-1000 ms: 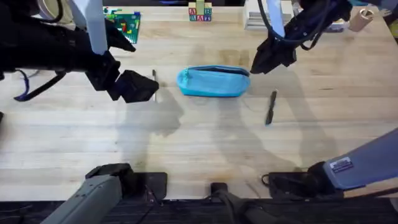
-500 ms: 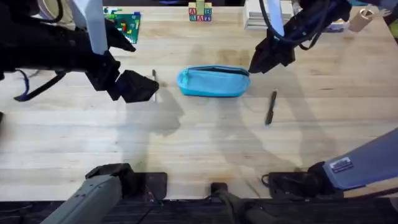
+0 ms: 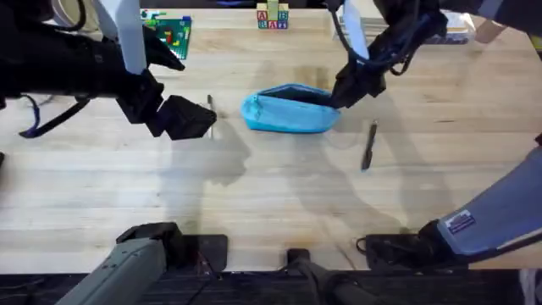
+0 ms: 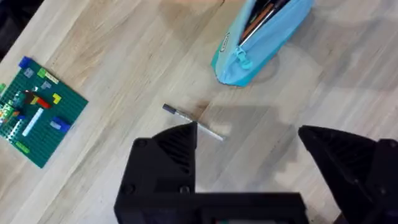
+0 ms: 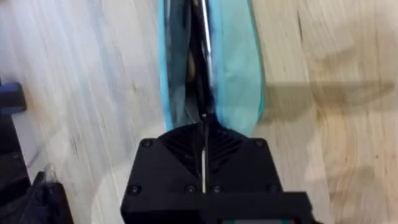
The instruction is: Unzip the bag, pick up the pens from the table one at a time and place them inside, then zip the bag closed.
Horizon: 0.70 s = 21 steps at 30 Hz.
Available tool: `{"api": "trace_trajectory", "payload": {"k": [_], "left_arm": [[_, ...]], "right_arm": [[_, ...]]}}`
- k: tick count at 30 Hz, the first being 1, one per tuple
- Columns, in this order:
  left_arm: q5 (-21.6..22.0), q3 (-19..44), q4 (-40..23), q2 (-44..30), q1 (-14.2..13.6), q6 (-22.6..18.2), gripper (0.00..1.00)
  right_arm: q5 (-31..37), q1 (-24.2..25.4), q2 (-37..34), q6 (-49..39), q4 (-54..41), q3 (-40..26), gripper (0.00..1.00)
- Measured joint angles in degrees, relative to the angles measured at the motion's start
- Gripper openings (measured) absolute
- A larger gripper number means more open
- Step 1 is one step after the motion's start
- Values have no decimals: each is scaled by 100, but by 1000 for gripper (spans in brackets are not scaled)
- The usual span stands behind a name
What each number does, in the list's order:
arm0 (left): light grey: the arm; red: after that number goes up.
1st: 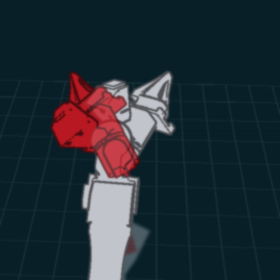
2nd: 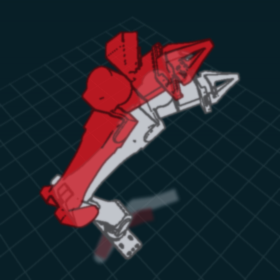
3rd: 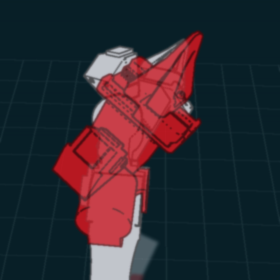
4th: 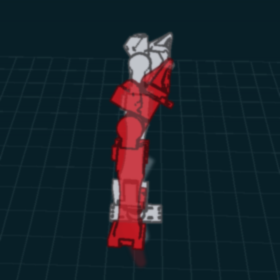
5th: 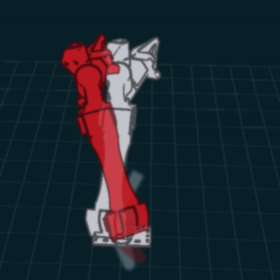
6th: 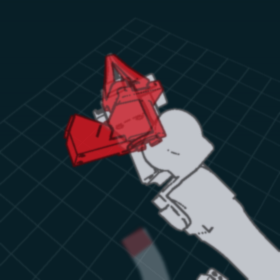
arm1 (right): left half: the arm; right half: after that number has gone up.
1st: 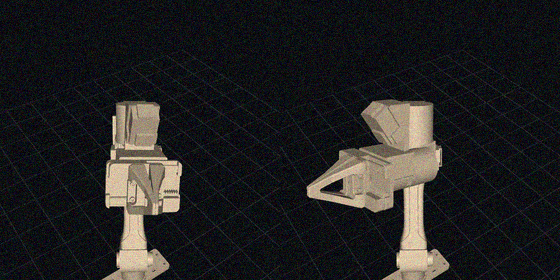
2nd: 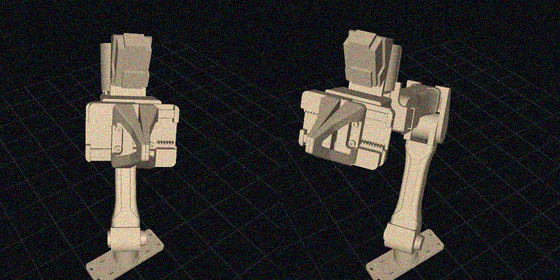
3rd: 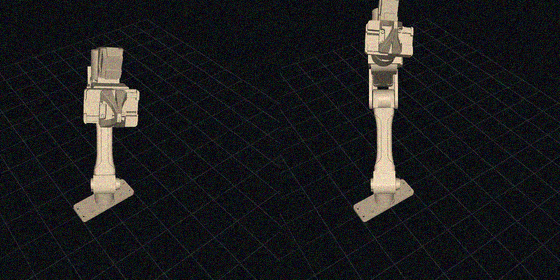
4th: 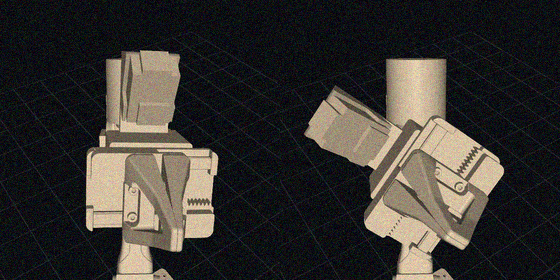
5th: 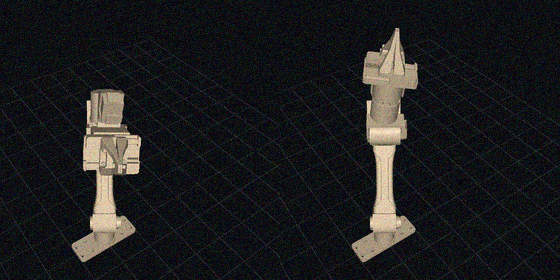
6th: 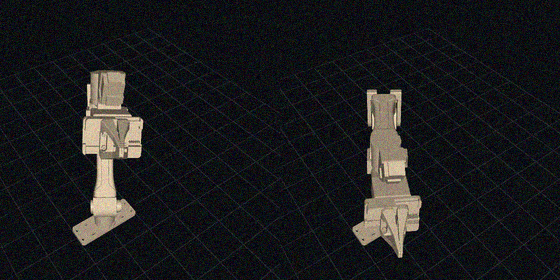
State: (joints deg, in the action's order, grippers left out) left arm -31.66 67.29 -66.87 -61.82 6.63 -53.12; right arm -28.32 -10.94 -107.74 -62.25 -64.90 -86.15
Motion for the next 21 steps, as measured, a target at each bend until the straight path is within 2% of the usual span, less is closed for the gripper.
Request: {"api": "trace_trajectory", "payload": {"k": [7, 11, 12, 13, 14, 18, 19, 21], "left_arm": [[0, 0, 1, 2, 0, 0, 995], [0, 0, 2, 0, 0, 0, 995], [0, 0, 2, 0, 0, 0, 995], [0, 0, 1, 0, 0, 0, 995], [0, 0, 0, 0, 0, 0, 995], [0, 0, 0, 0, 0, 0, 995], [0, 0, 0, 1, 0, 0, 994], [0, 0, 0, 0, 0, 0, 995]], "right_arm": [[-2, -323, 0, -1, 309, 0, 40], [-4, -465, 0, -3, 461, 0, 116], [-4, -500, 0, -10, 485, 0, 162], [-6, -524, 0, -12, 496, 0, 220], [-5, -541, 0, -23, 500, 0, 319], [-7, -555, 0, -19, 511, 0, 875], [-8, -555, 0, -40, 513, 0, 966], [-20, -555, 0, -36, 511, 0, 993]]}}
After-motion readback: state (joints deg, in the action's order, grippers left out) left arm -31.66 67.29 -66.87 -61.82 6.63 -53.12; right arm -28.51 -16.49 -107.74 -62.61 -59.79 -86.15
